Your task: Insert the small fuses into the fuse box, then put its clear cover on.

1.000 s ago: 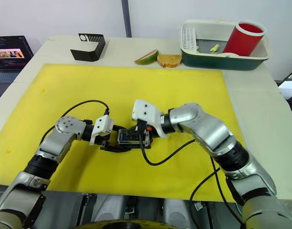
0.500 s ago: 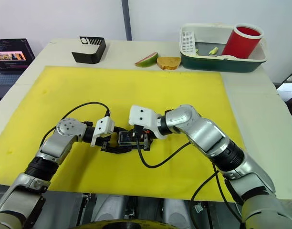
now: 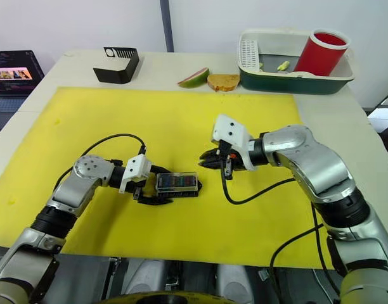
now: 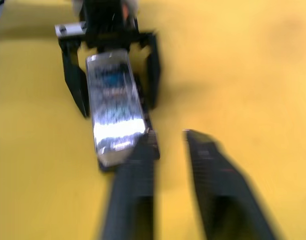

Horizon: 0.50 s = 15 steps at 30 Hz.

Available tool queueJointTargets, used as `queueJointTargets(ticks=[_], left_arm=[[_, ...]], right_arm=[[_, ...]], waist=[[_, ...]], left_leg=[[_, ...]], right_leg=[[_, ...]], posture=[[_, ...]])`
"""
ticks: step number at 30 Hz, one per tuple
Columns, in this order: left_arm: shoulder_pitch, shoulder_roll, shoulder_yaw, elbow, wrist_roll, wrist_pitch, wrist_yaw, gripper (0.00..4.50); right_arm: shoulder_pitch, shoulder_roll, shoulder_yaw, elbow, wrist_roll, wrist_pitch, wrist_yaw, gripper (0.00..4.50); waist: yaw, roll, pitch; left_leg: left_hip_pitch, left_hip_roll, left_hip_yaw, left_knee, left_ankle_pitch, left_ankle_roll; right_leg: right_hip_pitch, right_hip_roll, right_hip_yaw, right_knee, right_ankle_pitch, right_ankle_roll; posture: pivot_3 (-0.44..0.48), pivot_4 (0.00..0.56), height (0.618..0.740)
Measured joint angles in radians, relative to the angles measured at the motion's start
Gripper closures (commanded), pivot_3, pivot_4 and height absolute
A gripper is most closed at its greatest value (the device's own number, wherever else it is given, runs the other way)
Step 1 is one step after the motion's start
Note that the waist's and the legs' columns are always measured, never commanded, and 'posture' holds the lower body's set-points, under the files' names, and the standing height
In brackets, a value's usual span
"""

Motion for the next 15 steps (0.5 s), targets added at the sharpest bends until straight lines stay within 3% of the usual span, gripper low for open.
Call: queueJointTargets(ticks=[4, 8, 15], left_arm=[[0.02, 0.046, 0.009, -0.029, -0.002, -0.001, -0.003, 0.0], [0.092, 0.147, 0.066, -0.092, -0.036, 0.018, -0.005, 0.0], [0.268, 0.371, 0.35, -0.333, -0.226, 0.269, 0.02, 0.0]], right_arm=[[0.029, -0.052, -0.04, -0.004, 0.009, -0.02, 0.022, 0.05], [0.059, -0.104, -0.085, -0.006, 0.023, -0.037, 0.05, 0.05], [0.112, -0.23, -0.179, -0.012, 0.057, -0.09, 0.145, 0.05]], waist=[[-0.003, 0.0, 0.0], [-0.008, 0.0, 0.0], [0.003, 0.001, 0.003]], left_leg=[[0.0, 0.0, 0.0, -0.001, 0.0, 0.0], [0.001, 0.0, 0.0, -0.005, 0.001, -0.002], [-0.001, 0.0, 0.001, -0.008, 0.003, -0.005]], right_leg=[[-0.001, 0.0, 0.0, 0.0, 0.0, 0.0], [-0.002, 0.0, 0.0, 0.0, 0.0, 0.0], [-0.005, -0.001, 0.0, -0.001, -0.002, -0.003]], posture=[[0.0, 0.15, 0.74], [0.0, 0.15, 0.74], [0.0, 0.15, 0.74]])
